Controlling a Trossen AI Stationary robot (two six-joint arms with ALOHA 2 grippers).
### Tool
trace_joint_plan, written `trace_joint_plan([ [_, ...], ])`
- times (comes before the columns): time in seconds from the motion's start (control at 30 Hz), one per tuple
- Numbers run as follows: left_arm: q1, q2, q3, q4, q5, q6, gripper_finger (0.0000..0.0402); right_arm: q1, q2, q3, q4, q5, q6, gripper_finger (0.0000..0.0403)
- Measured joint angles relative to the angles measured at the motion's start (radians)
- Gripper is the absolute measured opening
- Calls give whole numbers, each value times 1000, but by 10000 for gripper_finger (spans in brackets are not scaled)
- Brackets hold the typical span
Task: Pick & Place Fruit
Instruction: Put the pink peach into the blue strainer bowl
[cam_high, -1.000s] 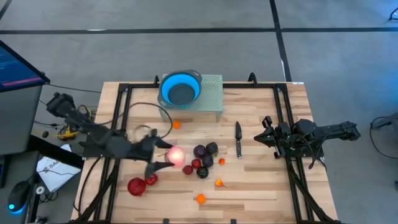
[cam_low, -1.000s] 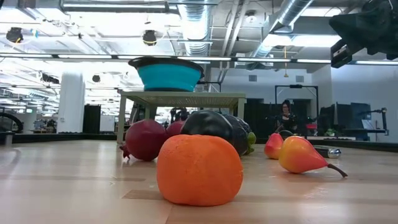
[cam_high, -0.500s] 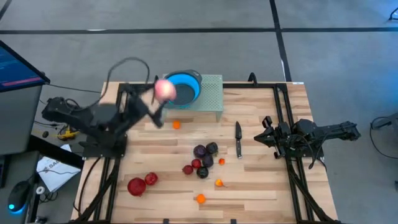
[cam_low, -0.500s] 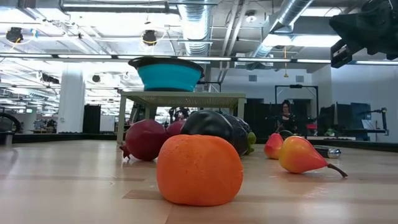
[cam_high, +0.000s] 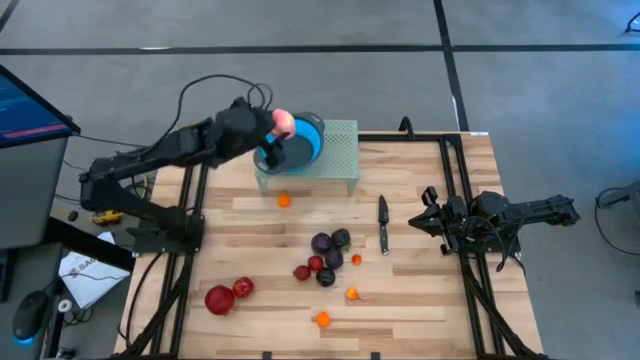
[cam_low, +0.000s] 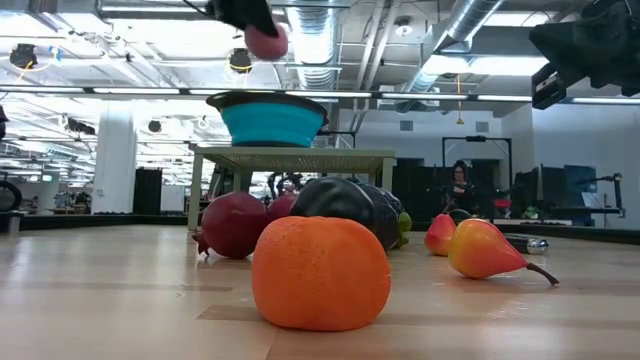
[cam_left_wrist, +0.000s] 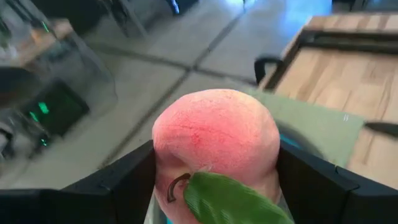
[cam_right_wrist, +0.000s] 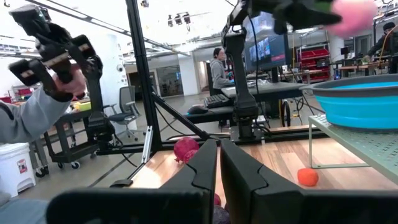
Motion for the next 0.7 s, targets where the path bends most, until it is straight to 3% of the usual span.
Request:
trace_joint_plan([
  [0.1,64,59,5,-32,56,-23,287,0,0,0,0,0,0,17],
  [0.3,131,155,7,-45,67,-22,287,0,0,0,0,0,0,17],
  [0.7,133,283,6,-44,69,5,305,0,0,0,0,0,0,17],
])
